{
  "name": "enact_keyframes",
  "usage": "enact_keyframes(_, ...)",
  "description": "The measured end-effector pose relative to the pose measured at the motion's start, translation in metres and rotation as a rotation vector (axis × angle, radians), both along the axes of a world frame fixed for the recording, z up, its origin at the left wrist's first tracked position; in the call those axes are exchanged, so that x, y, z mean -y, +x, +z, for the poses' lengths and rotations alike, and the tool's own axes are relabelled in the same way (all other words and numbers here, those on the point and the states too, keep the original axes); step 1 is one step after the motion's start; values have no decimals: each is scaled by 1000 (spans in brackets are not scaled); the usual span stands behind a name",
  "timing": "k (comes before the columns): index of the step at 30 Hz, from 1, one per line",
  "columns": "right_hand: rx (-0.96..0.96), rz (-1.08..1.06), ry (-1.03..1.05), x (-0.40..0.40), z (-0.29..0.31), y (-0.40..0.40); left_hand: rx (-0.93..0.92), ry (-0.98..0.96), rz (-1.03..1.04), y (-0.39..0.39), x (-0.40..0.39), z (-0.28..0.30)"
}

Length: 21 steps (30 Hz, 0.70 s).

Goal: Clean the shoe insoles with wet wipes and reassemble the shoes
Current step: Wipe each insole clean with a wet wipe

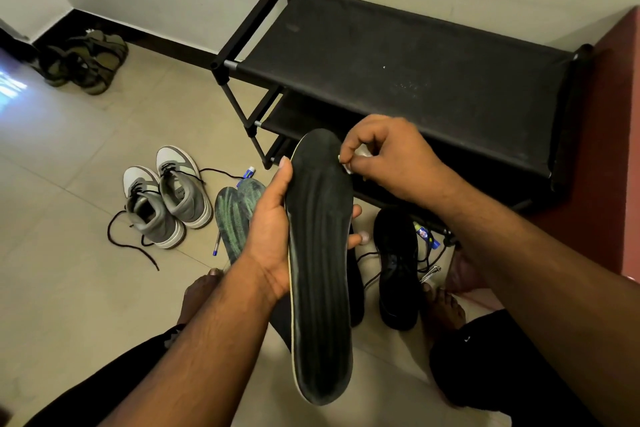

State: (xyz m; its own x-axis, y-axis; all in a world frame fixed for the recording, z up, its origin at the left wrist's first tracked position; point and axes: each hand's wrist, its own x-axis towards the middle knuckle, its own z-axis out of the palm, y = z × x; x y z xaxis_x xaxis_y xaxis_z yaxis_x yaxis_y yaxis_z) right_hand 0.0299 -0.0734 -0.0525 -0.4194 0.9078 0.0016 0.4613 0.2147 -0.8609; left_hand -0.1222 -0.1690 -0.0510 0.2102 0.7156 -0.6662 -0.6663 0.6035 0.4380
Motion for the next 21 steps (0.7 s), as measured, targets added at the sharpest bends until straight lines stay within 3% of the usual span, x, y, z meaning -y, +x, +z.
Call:
enact_keyframes(5,-224,89,-242,8,2,-8,-8,22,8,0,0,-1)
enact_keyframes(12,150,109,260,9,-5,-6,8,16,20,-1,-1,1)
enact_keyframes(17,336,40,391,11,-3,-7,5,25,2,-2,-2,1)
enact_keyframes(21,269,-32,416,16,-2,-11,-49,31,-34,3,0,0)
